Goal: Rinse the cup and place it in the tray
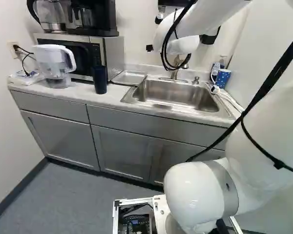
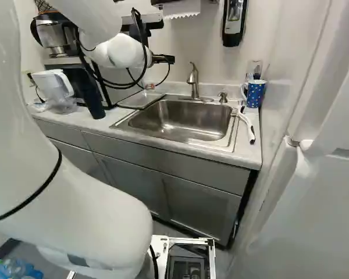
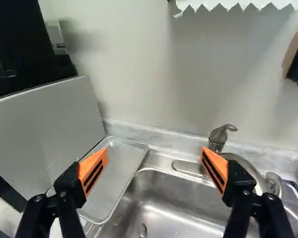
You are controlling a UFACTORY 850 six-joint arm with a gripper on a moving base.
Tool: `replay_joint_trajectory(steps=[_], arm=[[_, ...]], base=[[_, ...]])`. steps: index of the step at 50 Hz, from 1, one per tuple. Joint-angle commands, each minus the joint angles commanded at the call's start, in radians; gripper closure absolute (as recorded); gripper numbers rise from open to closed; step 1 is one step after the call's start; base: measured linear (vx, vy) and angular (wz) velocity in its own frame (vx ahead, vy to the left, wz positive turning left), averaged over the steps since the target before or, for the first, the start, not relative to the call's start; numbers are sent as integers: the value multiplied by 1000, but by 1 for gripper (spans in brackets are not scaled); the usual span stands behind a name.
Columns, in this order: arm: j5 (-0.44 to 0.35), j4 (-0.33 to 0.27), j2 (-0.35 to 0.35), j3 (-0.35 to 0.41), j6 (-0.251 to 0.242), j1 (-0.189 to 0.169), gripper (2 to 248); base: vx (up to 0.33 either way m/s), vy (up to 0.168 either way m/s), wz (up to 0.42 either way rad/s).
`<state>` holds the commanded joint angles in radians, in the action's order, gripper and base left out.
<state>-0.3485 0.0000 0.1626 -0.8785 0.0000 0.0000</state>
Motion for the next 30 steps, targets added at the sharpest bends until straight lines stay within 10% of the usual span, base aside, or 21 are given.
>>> replay_joint_trajectory(steps=[30], arm=[[0,0,-1,-1,0,0,3]], base=[[0,0,0]])
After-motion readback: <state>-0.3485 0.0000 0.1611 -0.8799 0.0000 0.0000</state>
